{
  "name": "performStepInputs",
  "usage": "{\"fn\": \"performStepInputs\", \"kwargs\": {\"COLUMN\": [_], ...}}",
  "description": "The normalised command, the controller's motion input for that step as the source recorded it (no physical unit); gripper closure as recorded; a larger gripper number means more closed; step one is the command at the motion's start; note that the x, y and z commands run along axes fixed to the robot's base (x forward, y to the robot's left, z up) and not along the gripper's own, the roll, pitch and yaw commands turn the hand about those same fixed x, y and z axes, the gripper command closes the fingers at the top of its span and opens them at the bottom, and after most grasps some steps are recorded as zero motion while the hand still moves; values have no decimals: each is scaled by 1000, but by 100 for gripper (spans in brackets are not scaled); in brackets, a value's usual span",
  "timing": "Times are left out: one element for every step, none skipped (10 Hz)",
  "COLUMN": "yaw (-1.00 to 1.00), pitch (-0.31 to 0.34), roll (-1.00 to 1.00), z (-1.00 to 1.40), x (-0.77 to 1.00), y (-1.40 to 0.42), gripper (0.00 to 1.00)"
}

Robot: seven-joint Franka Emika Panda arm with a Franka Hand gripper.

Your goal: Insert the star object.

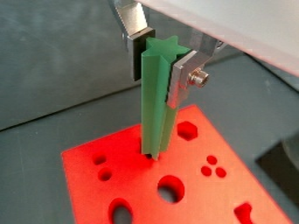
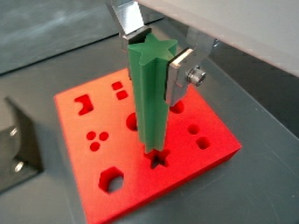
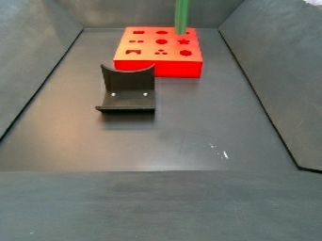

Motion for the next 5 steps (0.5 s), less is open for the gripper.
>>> {"fn": "performStepInputs", "kwargs": {"yaw": [-317, -277, -194, -189, -83], "pitch": [-166, -101, -67, -69, -67], "roll": [-167, -14, 0, 0, 0], "z": [0, 0, -57, -211, -231], "x": [-77, -137, -217, -260, -189], "y": [26, 0, 20, 40, 14], "gripper": [100, 100, 100, 100, 100]}}
